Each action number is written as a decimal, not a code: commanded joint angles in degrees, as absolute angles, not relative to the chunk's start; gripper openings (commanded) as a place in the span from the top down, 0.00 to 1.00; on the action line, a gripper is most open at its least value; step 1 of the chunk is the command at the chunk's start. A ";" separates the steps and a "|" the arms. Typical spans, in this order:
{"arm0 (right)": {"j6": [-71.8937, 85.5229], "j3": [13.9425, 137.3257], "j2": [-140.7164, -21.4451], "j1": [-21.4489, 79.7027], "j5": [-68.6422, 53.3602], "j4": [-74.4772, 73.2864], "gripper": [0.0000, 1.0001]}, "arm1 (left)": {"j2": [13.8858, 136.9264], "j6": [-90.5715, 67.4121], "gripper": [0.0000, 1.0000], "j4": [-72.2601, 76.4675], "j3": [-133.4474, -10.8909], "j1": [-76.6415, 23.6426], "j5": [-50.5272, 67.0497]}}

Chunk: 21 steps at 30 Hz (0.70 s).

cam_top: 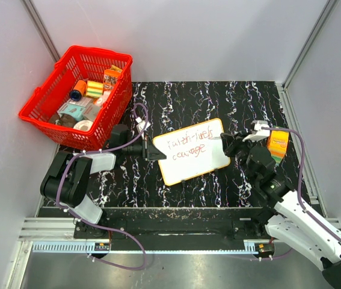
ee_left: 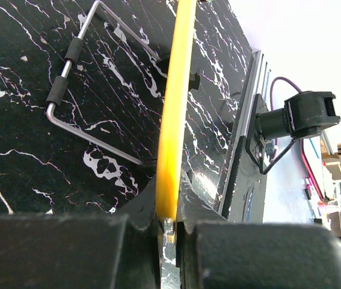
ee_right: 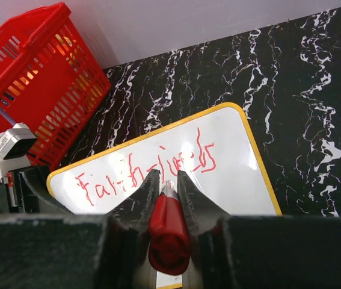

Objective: Write a sentence on the whiteboard
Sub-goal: Put down the whiteboard on the whiteboard stand.

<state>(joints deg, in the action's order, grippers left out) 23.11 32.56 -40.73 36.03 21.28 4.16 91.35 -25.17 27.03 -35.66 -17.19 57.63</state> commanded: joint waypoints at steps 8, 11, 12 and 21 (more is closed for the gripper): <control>22.94 32.96 -39.29 35.68 20.48 4.66 1.00 | 91.67 -17.40 0.80 23.38 -35.86 -17.67 49.22; 23.47 32.26 -39.20 35.68 20.92 4.66 1.00 | 90.97 -17.67 0.72 24.25 -35.42 -17.67 49.31; 23.55 32.17 -39.11 35.77 20.92 4.48 1.00 | 90.71 -17.67 0.68 24.34 -35.07 -17.67 49.22; 24.17 31.73 -38.06 35.77 20.92 3.52 1.00 | 85.00 -18.37 0.37 26.89 -32.08 -17.67 46.06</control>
<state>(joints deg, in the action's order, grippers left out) 23.44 31.46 -38.94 36.03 21.30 3.49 89.52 -19.66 24.88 -33.69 -17.52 49.41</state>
